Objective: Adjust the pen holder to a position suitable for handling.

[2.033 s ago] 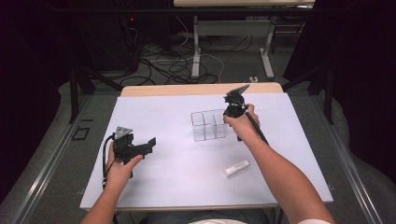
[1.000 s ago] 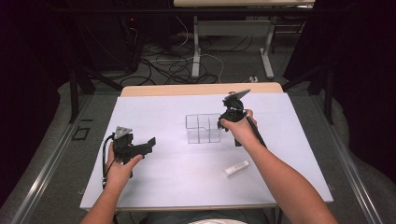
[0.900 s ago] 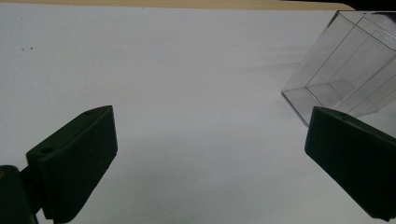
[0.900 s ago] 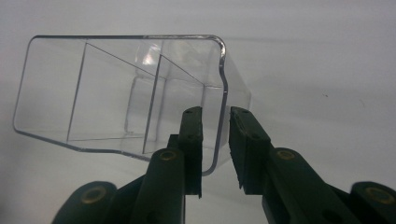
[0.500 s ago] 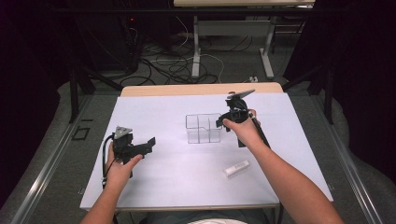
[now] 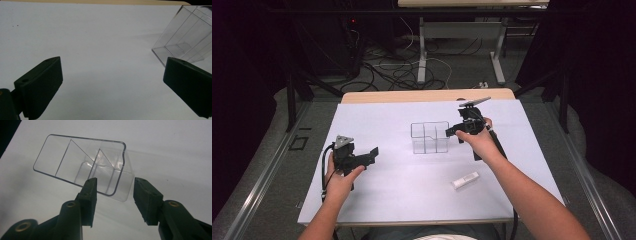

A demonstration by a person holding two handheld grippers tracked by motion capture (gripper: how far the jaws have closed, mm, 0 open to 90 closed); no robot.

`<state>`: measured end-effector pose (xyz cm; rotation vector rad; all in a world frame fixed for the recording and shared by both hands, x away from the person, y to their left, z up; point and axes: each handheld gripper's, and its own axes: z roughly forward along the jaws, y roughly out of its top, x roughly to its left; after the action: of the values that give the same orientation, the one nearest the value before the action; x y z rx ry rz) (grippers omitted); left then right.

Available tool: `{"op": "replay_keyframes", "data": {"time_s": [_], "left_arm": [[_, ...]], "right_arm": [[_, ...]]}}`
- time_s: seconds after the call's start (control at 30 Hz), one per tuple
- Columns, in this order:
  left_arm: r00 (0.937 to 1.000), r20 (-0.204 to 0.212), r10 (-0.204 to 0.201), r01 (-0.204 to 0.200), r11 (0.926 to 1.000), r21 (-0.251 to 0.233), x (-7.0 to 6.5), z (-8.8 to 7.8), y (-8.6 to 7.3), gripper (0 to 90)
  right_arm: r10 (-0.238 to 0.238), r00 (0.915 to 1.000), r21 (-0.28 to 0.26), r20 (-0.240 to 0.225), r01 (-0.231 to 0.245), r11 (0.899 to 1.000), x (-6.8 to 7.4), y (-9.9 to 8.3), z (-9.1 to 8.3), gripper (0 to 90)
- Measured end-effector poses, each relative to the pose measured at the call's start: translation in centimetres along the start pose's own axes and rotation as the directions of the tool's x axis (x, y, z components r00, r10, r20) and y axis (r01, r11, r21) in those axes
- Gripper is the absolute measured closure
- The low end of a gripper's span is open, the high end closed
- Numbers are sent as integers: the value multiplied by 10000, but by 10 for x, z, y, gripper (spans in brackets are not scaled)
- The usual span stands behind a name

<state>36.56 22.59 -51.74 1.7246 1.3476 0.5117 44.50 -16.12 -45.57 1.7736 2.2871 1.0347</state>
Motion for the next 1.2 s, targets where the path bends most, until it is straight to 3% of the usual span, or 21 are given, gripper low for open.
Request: {"op": "replay_keyframes", "data": {"time_s": [0.07,0.13,0.23,0.3,0.33,0.47,0.5,0.53,0.57,0.73,0.97,1.03,1.1,1.2], "left_arm": [[10000,0,-12,12,10000,-14,0,0,0,24],[10000,-6,-11,11,10000,-13,0,0,0,24],[10000,7,3,-3,10000,10,0,0,0,24],[10000,13,52,-52,10000,23,0,0,0,24],[10000,16,50,-50,10000,14,-1,0,0,24],[10000,17,37,-37,10000,17,0,0,0,24],[10000,14,35,-35,10000,19,0,0,0,24],[10000,17,37,-37,10000,18,-1,0,0,24],[10000,13,60,-60,10000,22,-1,0,0,24],[10000,1,75,-75,10000,0,-1,0,0,24],[10000,11,72,-72,10000,2,-1,0,0,24],[10000,11,79,-79,10000,2,-1,0,0,24],[10000,10,82,-82,10000,7,-1,0,0,24],[10000,6,84,-84,10000,18,-1,0,0,25]], "right_arm": [[-376,9992,-235,94,378,9990,-2,-2,-3,479],[-441,9990,-304,118,444,9985,-1,-3,-4,465],[-1236,9917,-490,350,1252,9909,-4,-5,-7,373],[-1381,9897,-492,390,1399,9889,-5,-5,-7,357],[-1731,9837,-467,481,1754,9834,-6,-6,-8,324],[-2056,9768,-413,596,2082,9772,-9,-9,-8,306],[-2056,9768,-413,596,2082,9772,-9,-9,-8,306],[-1987,9796,-575,298,2001,9781,-10,-11,-8,338],[-2027,9785,-304,378,2038,9785,-11,-12,-9,342],[-2109,9774,67,169,2108,9775,-15,-18,-10,370],[-2203,9747,629,368,2177,9740,-19,-26,-8,360],[-2216,9748,498,261,2202,9742,-22,-30,-7,342],[-2513,9678,440,166,2504,9671,-25,-34,-5,338],[-2466,9690,542,173,2453,9679,-27,-40,-3,338]]}}
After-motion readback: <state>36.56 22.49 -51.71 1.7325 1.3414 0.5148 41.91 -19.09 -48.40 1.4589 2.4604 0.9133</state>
